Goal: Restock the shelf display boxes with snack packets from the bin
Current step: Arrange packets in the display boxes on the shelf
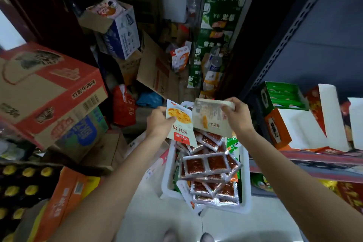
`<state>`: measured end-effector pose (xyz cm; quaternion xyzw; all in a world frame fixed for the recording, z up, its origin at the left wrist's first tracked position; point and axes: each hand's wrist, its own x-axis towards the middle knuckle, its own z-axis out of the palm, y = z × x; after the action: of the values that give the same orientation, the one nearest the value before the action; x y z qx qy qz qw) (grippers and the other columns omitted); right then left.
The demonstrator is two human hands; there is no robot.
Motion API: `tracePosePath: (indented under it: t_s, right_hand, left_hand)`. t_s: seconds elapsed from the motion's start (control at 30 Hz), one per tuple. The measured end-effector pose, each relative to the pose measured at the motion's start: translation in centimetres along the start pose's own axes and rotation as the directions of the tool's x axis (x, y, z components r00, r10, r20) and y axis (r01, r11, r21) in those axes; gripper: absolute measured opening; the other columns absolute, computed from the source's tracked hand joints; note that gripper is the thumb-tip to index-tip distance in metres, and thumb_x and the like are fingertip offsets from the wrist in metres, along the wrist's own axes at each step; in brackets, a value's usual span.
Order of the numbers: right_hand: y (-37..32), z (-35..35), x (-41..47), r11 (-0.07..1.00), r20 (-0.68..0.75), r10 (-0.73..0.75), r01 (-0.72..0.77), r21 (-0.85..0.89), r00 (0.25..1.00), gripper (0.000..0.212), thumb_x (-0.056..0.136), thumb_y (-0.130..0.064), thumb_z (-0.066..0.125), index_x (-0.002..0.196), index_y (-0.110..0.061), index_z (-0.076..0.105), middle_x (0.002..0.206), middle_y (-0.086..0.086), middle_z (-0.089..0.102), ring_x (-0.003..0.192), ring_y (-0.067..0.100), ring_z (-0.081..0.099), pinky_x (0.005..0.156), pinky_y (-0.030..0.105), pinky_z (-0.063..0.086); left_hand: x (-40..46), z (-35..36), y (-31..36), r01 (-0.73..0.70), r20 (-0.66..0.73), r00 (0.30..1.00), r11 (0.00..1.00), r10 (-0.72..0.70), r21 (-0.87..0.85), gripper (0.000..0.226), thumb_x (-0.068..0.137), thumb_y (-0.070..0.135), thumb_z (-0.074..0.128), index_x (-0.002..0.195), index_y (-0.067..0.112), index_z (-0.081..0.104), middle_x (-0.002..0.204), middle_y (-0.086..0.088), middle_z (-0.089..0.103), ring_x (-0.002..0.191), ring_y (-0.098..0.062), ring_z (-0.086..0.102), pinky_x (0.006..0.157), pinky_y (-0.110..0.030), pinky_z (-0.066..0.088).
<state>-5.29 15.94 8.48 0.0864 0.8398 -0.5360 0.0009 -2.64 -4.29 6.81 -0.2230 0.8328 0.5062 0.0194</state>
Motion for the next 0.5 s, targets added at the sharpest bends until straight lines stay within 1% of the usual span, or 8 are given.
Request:
tracePosePath:
  t_s: [0.07,0.17,0.23,0.33,0.4,0.43,0.47,0.5]
  right_hand:
    - [-1.1,0.2,-0.5,0.994,-0.008,-0.1,0.1,0.039,0.995,0.009,0.093,-0.023,0.056,0.085,-0.019,0.058,0.077,0.001,0.062,0.072,0.019,0.061,0.064,0.035,0.051]
    - [-2.2,0.0,-1.1,0.984,0.002,-0.143,0.142,0.106,0.99,0.012,0.093,-0.027,0.056,0.091,-0.018,0.065,0.078,-0.003,0.066,0.074,0.018,0.065,0.062,0.032,0.053]
    - [-2.7,-0.7,-1.0,0.98,-0.03,-0.173,0.175,0.091,0.985,0.017,0.093,-0.028,0.056,0.081,-0.02,0.065,0.07,-0.005,0.062,0.065,0.013,0.06,0.057,0.028,0.048]
    - [-3.4,-2.6,-0.5,0.959,0.012,-0.251,0.251,-0.135,0.968,0.029,0.092,-0.031,0.057,0.065,-0.021,0.055,0.06,0.0,0.054,0.052,0.012,0.048,0.052,0.029,0.039]
    - [-4.0,-3.8,-0.2,0.858,0.101,-0.338,0.351,-0.375,0.936,0.031,0.09,-0.033,0.06,0.063,-0.019,0.054,0.062,0.002,0.054,0.055,0.014,0.048,0.055,0.034,0.039]
    - [-4.4,-4.3,0.0,0.792,0.151,-0.369,0.395,-0.465,0.917,0.024,0.089,-0.034,0.061,0.069,-0.02,0.061,0.073,0.001,0.06,0.064,0.015,0.055,0.06,0.034,0.042]
    - [-4.7,-4.7,0.3,0.731,0.204,-0.391,0.438,-0.524,0.897,0.018,0.089,-0.033,0.062,0.084,-0.016,0.068,0.095,0.003,0.065,0.083,0.017,0.061,0.07,0.035,0.046]
    - [-5.0,-5.0,0.7,0.68,0.259,-0.396,0.471,-0.562,0.881,0.024,0.09,-0.032,0.061,0.101,-0.012,0.069,0.117,0.005,0.06,0.104,0.019,0.059,0.082,0.036,0.047]
  left_hand:
    - [0.0,0.2,1.1,-0.029,0.088,0.996,0.999,0.032,-0.037,0.034,0.085,0.005,0.063,0.118,0.011,0.06,0.11,-0.009,0.068,0.093,-0.022,0.065,0.073,-0.028,0.051]
    - [-0.2,0.4,2.6,-0.052,0.221,0.971,0.983,0.091,-0.177,0.043,0.088,-0.001,0.055,0.128,0.015,0.054,0.112,-0.008,0.067,0.095,-0.021,0.064,0.075,-0.03,0.052]
    - [0.0,0.5,3.1,-0.124,0.199,0.969,0.987,0.143,-0.104,0.039,0.092,0.005,0.052,0.128,0.019,0.05,0.114,-0.008,0.066,0.096,-0.022,0.063,0.071,-0.031,0.05]
    - [1.0,0.2,3.7,-0.241,0.05,0.97,0.96,0.237,0.139,0.018,0.094,0.014,0.054,0.111,0.014,0.053,0.109,-0.01,0.064,0.1,-0.028,0.059,0.074,-0.033,0.045]
    - [1.6,0.0,4.7,-0.371,0.07,0.928,0.899,0.365,0.231,0.007,0.089,0.02,0.062,0.096,0.018,0.064,0.1,-0.006,0.069,0.096,-0.027,0.062,0.076,-0.037,0.049]
    - [1.6,-0.1,5.6,-0.437,0.132,0.9,0.857,0.416,0.273,0.006,0.087,0.023,0.065,0.092,0.023,0.069,0.096,-0.002,0.071,0.09,-0.024,0.063,0.071,-0.035,0.049]
    - [1.3,0.0,6.6,-0.494,0.213,0.869,0.811,0.446,0.315,0.008,0.086,0.026,0.066,0.092,0.027,0.072,0.094,0.001,0.071,0.085,-0.019,0.063,0.064,-0.029,0.046]
    - [1.1,0.2,7.5,-0.541,0.288,0.838,0.775,0.464,0.327,0.01,0.085,0.028,0.068,0.093,0.028,0.073,0.092,0.003,0.07,0.08,-0.016,0.061,0.059,-0.026,0.04]
